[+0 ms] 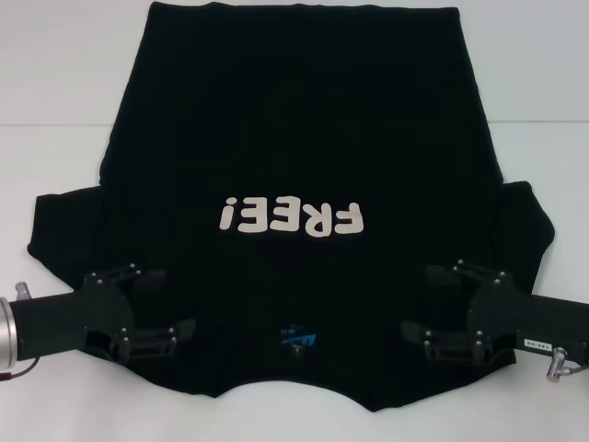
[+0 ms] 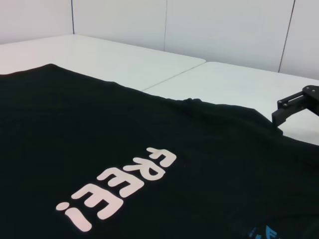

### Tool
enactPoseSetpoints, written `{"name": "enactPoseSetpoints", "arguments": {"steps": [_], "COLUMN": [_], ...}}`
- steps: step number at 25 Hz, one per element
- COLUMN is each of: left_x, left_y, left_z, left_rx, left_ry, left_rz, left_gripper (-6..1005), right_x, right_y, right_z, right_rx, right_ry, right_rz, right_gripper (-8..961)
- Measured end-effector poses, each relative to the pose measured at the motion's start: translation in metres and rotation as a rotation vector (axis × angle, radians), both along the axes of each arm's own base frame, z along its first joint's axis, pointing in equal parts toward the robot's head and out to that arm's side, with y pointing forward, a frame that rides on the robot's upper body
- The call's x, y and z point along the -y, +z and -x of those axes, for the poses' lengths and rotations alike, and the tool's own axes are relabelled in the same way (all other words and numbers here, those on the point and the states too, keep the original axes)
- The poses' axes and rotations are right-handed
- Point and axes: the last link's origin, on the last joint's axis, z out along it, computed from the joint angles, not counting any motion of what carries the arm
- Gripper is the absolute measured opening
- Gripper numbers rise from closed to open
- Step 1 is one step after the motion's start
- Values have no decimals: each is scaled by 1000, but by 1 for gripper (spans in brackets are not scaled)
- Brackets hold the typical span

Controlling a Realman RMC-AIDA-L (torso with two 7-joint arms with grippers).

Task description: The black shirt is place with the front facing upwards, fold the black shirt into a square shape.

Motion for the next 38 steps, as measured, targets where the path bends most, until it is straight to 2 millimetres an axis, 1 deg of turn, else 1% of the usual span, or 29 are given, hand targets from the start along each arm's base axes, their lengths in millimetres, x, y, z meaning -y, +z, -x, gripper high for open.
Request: {"name": "enactPoseSetpoints", "arguments": {"steps": [35, 38], "left_x": [5, 5], "left_y": [-1, 0], "left_z": [2, 1], "left_rx": [14, 35], "left_ry": [16, 39], "left_rz": [9, 17], "left_gripper": [877, 877], "right_x": [-1, -1], "right_y": [1, 1], "right_z": [-1, 0], "right_rx": [-7, -8], "right_ry": [-10, -10], "right_rz": [-15, -16], "right_gripper": [945, 944]}}
